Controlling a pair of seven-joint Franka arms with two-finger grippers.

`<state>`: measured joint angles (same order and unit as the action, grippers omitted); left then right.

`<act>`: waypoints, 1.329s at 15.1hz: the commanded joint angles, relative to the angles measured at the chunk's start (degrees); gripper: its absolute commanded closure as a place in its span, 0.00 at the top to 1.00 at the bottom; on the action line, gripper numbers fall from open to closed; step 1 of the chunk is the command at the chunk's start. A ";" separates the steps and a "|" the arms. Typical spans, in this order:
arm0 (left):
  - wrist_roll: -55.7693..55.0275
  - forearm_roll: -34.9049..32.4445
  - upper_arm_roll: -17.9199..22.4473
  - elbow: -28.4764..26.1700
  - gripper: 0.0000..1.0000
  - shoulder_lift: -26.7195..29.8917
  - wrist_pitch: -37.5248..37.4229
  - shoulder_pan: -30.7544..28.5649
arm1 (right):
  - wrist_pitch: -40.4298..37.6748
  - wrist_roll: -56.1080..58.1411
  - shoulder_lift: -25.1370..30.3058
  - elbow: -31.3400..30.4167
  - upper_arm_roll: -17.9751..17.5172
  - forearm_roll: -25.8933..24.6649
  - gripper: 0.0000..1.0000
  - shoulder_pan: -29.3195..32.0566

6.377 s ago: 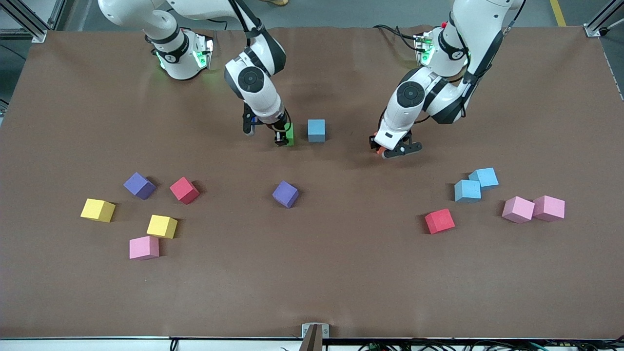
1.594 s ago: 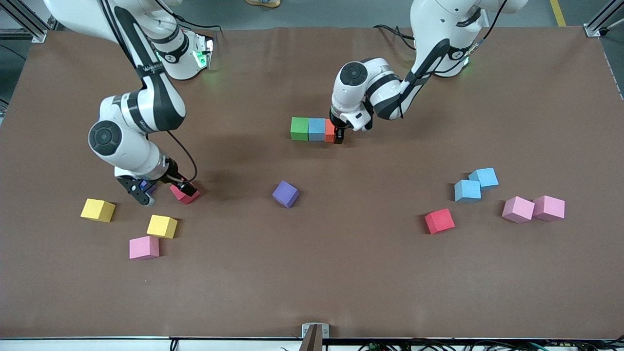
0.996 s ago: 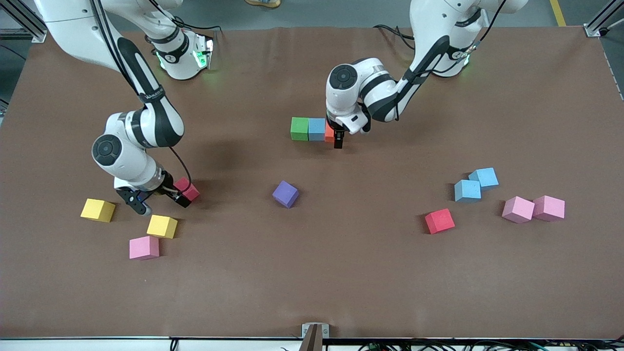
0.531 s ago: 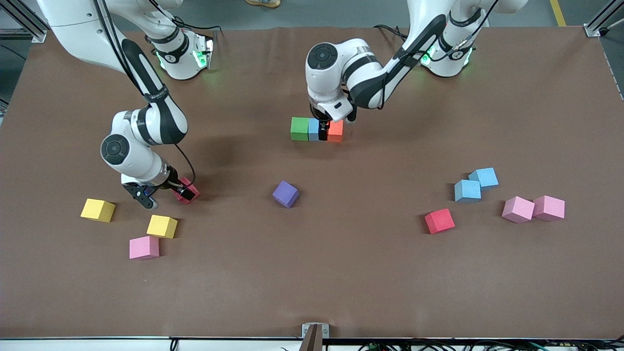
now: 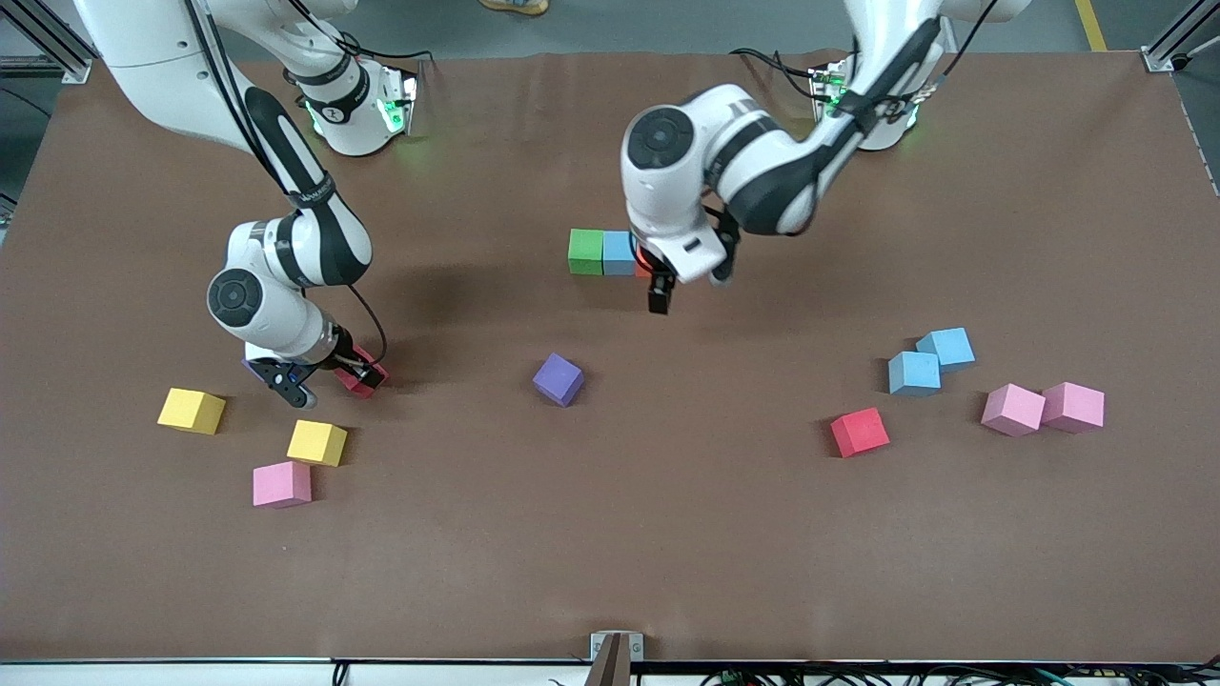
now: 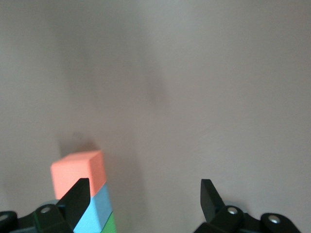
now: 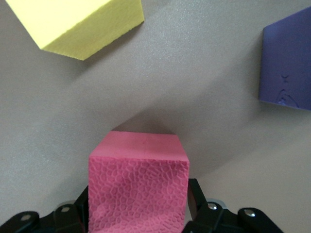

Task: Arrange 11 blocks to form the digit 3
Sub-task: 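Lift the red cube with the right gripper while the left gripper withdraws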

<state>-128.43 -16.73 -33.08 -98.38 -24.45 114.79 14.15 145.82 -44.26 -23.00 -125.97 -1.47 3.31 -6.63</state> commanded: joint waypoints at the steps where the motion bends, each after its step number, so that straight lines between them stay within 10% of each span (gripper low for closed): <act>1: 12.37 -0.93 -0.40 5.90 1.00 -1.29 -2.91 -5.51 | 0.34 0.22 -0.73 0.98 -0.64 -1.20 0.56 1.09; 9: 51.90 -1.20 -0.32 11.81 1.00 -1.12 -3.52 -20.28 | -1.15 0.49 -0.55 5.20 -1.26 -0.93 0.45 -7.23; 20: 98.86 -2.87 -0.75 18.83 1.00 6.69 -24.52 -31.02 | -0.45 0.40 -0.37 5.56 -1.17 -0.85 0.44 -31.06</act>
<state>-34.73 -19.09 -32.95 -81.29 -19.44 94.17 -15.97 145.16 -44.24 -23.18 -120.72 -3.21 3.28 -35.23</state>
